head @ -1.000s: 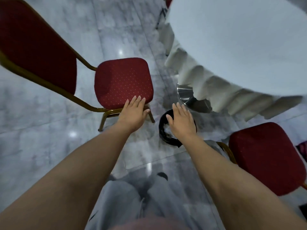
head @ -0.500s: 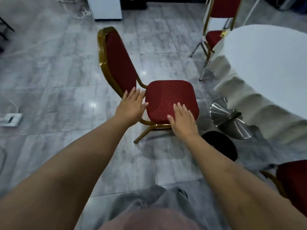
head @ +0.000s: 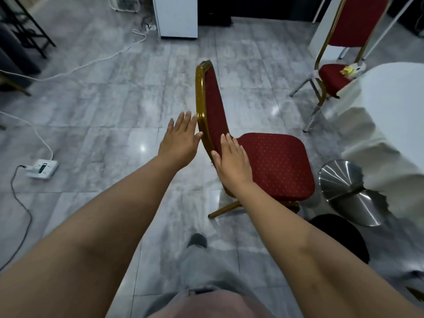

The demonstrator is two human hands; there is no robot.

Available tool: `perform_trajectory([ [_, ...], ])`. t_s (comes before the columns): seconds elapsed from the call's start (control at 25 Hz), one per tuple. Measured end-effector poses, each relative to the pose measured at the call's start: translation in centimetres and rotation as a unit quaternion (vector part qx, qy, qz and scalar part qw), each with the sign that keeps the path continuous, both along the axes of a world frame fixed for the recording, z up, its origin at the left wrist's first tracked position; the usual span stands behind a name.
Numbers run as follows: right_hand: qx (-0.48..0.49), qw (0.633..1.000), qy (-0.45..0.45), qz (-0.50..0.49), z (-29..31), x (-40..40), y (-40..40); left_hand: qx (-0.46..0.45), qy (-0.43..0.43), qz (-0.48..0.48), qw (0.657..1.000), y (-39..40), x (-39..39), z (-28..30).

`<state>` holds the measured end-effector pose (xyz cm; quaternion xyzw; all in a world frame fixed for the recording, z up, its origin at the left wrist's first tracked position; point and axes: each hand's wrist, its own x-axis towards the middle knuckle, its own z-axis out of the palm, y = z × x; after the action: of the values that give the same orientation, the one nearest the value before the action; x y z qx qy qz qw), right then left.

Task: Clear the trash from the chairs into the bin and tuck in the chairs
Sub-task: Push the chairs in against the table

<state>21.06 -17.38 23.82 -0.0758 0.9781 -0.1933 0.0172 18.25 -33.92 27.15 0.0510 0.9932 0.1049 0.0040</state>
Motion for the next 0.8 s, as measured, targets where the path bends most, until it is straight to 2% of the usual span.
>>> perform_trajectory([
  [0.2,-0.040,0.999,0.014,-0.023,1.2,-7.0,-5.5,0.000,-0.009,-0.017,1.000,-3.2,-6.8,1.1],
  [0.44,-0.030,0.997,0.039,-0.066,2.5,-12.8,-8.3,0.027,0.003,-0.063,0.998,-6.0,-14.4,1.7],
  [0.64,-0.019,0.991,0.064,-0.114,3.2,-16.4,-10.0,0.088,-0.001,-0.151,0.985,-6.3,-20.8,1.5],
  [0.8,0.009,0.982,0.071,-0.176,3.5,-17.9,-11.1,0.135,-0.011,-0.261,0.956,-6.9,-25.7,1.6],
])
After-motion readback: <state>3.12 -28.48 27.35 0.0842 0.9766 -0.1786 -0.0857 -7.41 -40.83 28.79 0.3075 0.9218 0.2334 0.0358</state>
